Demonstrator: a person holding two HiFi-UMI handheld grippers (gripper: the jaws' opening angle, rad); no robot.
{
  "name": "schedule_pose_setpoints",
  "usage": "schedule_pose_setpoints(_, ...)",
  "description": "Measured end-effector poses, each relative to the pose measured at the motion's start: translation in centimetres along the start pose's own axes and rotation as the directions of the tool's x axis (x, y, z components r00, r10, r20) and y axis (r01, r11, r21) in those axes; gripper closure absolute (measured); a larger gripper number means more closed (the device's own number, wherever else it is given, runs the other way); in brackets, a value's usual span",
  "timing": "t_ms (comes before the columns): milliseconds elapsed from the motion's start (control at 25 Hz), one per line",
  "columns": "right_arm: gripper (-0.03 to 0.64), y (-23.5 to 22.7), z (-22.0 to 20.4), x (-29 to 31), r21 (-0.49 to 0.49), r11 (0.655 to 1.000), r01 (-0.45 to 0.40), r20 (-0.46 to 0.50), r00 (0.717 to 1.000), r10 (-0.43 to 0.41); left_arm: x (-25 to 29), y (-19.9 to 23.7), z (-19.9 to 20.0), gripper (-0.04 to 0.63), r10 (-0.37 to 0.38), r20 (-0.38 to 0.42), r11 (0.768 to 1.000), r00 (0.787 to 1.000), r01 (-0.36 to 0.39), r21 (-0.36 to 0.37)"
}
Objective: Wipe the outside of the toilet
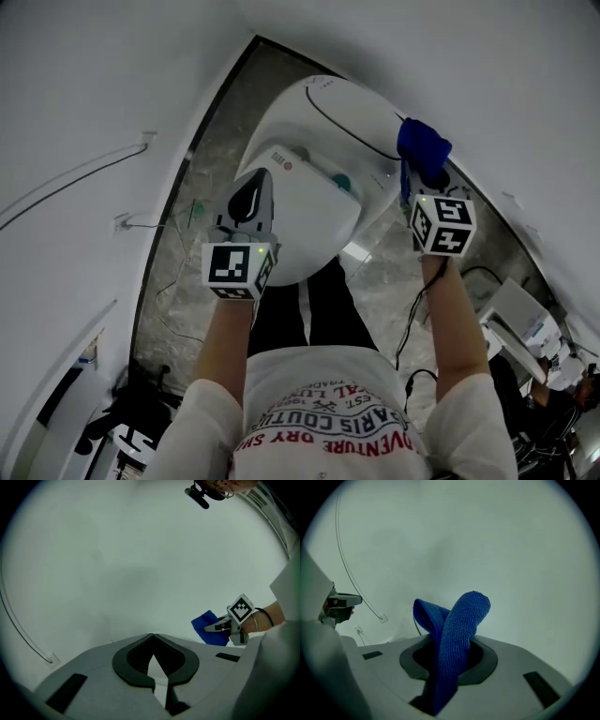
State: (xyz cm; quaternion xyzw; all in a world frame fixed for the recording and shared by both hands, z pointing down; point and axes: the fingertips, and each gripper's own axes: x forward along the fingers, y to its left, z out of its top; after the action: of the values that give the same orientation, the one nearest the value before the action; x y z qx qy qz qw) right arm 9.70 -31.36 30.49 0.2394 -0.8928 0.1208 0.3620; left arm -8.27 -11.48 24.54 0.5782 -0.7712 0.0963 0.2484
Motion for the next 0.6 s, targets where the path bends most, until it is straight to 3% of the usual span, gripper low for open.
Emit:
schedule_pose_setpoints(240,0.545,-0.9,-1.4,5.5,0.015,0.999,-0.038,-0.119,0.992,0.039,3.6,0.5,-2.6,0.589,-0.055,-0.045,0.997,0.997,0.053,-0.055)
schedule_pose_setpoints(440,0.545,0.2,-0.8,8.0,0.011,0.997,-0.074,-0.182,0.981,0.075,5.1,2.0,-4.5,0.589,-0.101,-0.060,0.976,0.993,0.088,-0.201)
schedule_pose_setpoints(600,0.545,1.1,0.2,9.6,-0.028,0.996,-0.082,-0.210,0.975,0.075,5.7,3.1,-5.9,0.589,-0.105,-0.089,0.977,0.990,0.086,-0.194)
